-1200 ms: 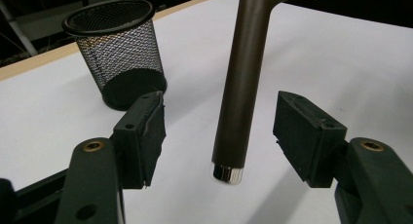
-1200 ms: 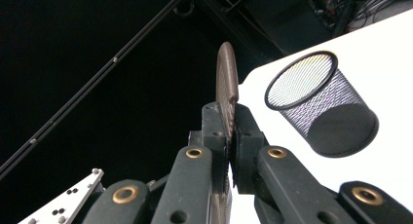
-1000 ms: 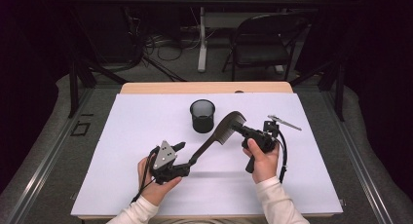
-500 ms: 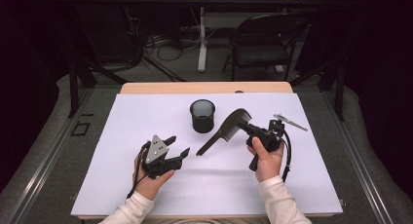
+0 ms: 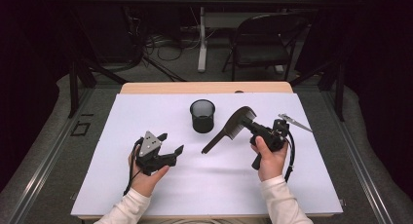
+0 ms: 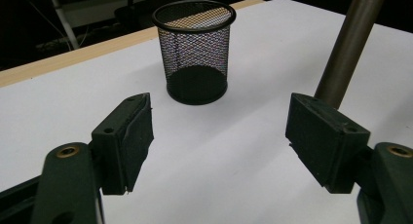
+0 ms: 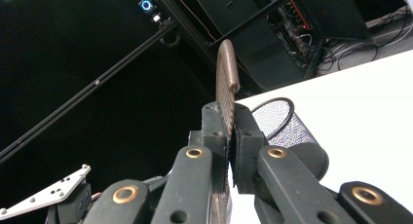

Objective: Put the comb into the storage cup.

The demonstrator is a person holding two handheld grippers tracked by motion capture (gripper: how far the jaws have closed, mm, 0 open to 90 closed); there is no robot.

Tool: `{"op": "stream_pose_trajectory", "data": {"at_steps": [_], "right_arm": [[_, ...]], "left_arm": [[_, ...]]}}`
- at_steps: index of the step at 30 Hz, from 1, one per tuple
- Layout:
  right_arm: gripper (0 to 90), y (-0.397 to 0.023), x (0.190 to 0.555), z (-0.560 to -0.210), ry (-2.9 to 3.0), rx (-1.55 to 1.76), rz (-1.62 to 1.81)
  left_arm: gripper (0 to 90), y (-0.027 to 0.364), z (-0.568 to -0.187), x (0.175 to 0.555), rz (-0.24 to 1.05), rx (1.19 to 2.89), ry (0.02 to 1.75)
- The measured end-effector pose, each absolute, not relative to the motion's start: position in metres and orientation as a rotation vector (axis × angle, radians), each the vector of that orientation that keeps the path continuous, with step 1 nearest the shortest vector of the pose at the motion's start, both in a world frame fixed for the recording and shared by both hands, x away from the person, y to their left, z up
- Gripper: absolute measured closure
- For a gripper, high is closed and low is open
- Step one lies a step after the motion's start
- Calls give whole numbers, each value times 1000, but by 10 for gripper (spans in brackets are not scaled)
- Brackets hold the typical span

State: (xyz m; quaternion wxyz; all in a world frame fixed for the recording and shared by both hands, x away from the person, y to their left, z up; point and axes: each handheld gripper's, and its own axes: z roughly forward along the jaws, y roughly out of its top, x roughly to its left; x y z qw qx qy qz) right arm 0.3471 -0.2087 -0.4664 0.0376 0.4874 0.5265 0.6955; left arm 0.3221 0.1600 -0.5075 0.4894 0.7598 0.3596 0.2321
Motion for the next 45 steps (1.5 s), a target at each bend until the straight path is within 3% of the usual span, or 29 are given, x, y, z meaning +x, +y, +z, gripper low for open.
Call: {"op": "stream_pose_trajectory", "data": {"at_steps": [23,45], "right_arm": [[874,-207,346,-464,1633,1450,2051],[874,-189,370,-447,1661,1405,1954]], "left_arm": [[167,167,-506,324,559,1816,917],[160,174,-503,325,563,1803,933]]}}
